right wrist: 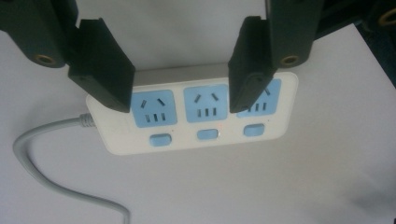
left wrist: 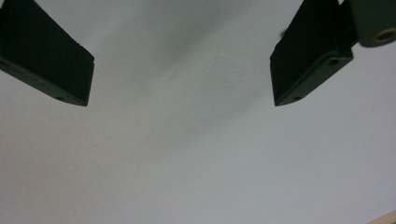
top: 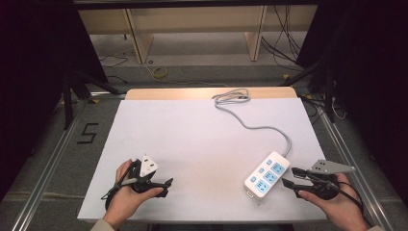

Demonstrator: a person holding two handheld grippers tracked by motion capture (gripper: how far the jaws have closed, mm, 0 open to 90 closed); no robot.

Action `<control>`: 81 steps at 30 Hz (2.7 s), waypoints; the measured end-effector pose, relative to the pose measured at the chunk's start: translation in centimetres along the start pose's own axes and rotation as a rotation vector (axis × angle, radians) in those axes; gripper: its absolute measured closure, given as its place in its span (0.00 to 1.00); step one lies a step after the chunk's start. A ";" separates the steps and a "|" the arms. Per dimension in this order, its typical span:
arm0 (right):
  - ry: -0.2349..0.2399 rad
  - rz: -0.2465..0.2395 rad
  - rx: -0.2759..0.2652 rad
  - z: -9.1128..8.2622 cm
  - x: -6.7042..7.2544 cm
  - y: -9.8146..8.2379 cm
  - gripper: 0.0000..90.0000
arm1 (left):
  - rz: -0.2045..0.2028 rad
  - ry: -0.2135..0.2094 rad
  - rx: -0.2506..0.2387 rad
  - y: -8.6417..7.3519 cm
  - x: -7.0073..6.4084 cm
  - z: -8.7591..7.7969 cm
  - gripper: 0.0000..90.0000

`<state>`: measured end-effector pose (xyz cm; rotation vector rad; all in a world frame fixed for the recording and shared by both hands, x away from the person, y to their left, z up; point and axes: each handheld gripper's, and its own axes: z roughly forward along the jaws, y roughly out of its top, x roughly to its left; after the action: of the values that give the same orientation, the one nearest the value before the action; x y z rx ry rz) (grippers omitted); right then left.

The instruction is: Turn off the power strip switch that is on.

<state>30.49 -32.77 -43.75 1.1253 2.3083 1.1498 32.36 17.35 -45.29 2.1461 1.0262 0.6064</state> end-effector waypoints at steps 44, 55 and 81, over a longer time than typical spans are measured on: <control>0.022 -0.054 0.081 2.6 0.4 3.4 1.00 | 0.002 0.010 -0.028 0.4 0.0 0.3 0.11; 0.029 -0.060 0.102 3.4 0.5 4.0 1.00 | 0.000 0.008 -0.030 0.4 -0.1 0.2 0.11; 0.046 -0.078 0.134 5.0 0.9 5.3 1.00 | -0.004 0.017 -0.034 0.4 0.0 0.2 0.12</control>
<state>35.51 -27.57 -42.64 1.0536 2.4731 1.0156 32.67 17.06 -45.11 2.1117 1.0220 0.6367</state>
